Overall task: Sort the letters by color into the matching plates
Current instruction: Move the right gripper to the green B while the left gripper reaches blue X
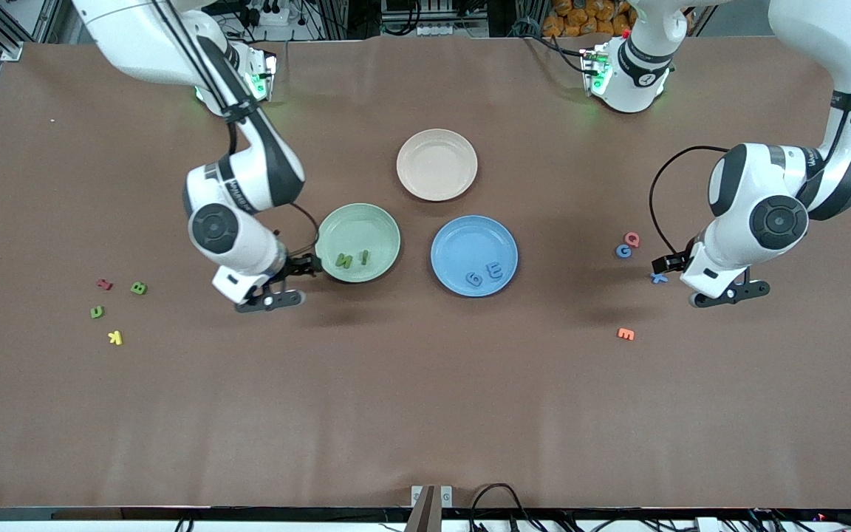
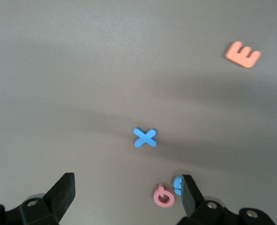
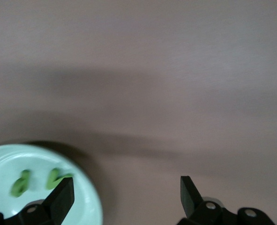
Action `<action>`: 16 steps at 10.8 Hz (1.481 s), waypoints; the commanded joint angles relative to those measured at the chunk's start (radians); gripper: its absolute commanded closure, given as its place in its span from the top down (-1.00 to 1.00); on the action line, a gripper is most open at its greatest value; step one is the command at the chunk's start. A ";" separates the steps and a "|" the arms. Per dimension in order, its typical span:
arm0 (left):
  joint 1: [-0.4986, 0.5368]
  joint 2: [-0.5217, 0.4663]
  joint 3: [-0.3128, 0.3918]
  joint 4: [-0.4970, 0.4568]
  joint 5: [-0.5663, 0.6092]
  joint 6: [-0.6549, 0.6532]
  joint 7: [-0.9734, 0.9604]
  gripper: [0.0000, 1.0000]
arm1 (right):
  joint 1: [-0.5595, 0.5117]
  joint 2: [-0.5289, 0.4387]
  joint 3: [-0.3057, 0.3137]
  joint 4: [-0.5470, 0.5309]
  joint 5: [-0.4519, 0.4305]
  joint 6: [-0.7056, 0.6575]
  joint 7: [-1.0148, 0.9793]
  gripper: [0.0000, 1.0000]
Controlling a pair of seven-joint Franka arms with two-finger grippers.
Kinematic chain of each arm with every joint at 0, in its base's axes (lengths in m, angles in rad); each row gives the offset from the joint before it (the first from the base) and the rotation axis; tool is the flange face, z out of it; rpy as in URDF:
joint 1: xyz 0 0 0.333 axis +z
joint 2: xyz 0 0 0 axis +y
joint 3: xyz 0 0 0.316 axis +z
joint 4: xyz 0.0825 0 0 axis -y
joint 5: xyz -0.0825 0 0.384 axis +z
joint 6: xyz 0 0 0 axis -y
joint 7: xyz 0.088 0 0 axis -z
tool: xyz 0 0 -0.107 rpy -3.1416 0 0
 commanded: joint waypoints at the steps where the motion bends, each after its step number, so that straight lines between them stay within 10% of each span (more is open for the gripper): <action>1: -0.006 -0.043 0.039 -0.138 -0.037 0.162 0.021 1.00 | -0.147 -0.024 0.019 -0.001 -0.020 -0.013 -0.082 1.00; 11: -0.006 -0.010 0.094 -0.404 -0.037 0.711 0.013 1.00 | -0.505 0.002 0.019 0.002 -0.092 0.049 -0.188 1.00; 16: -0.006 0.018 0.100 -0.404 -0.037 0.748 0.010 1.00 | -0.566 0.025 -0.009 -0.014 -0.080 0.104 -0.145 1.00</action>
